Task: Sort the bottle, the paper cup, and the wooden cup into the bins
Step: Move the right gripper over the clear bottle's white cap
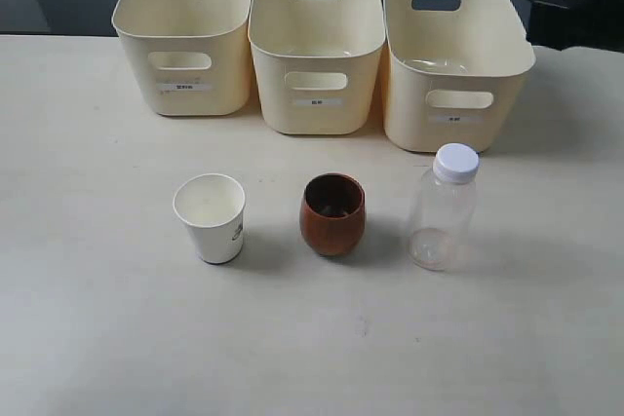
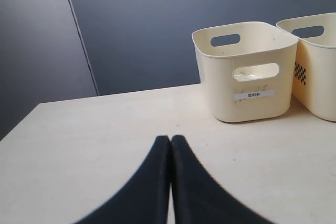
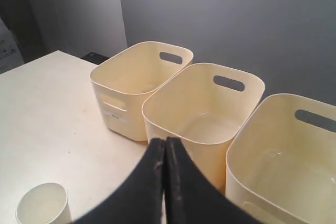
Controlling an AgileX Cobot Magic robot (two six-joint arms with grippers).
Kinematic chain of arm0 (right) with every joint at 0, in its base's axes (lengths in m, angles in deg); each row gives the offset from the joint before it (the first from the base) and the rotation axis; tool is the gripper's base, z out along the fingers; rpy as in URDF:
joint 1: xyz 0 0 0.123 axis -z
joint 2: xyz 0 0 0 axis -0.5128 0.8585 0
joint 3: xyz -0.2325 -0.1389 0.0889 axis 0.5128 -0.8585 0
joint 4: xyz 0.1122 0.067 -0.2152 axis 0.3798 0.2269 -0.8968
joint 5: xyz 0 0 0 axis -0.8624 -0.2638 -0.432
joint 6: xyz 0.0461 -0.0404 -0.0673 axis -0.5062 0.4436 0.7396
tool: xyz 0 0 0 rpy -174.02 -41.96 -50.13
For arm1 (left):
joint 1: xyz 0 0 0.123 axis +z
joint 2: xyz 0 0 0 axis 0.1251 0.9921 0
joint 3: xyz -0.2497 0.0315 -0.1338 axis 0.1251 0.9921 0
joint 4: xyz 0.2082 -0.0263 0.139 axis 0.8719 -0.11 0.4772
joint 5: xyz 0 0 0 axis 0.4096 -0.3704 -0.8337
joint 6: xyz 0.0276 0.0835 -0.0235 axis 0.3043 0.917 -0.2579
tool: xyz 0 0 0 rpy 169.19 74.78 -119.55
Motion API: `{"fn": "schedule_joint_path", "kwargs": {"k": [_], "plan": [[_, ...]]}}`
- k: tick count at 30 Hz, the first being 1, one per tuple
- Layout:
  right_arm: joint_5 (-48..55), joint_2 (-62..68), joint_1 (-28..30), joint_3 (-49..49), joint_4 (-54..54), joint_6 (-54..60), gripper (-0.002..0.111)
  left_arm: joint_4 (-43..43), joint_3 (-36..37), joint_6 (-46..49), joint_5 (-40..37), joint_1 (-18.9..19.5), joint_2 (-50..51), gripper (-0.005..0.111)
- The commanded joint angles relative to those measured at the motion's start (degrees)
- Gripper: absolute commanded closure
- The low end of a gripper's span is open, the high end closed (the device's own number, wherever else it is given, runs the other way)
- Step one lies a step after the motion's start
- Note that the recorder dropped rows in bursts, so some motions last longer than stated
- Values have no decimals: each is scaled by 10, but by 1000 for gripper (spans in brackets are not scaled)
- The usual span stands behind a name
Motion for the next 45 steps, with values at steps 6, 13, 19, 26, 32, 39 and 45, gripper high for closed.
{"fn": "schedule_joint_path", "kwargs": {"k": [6,13,19,26,32,39,45], "plan": [[-136,19,-1,4,-6,-4,109,0,1,-1,4,0,-3,107],[-125,67,-1,4,-6,13,109,0,1,-1,4,0,-3,107],[-74,86,-1,0,-6,38,109,0,1,-1,4,0,-3,107],[-42,93,-1,-49,-6,26,109,0,1,-1,4,0,-3,107],[34,93,-1,-96,-6,-16,109,0,1,-1,4,0,-3,107],[29,81,-1,-133,-6,-18,109,0,1,-1,4,0,-3,107],[-1,46,-1,-133,-6,-18,109,0,1,-1,4,0,-3,107]]}}
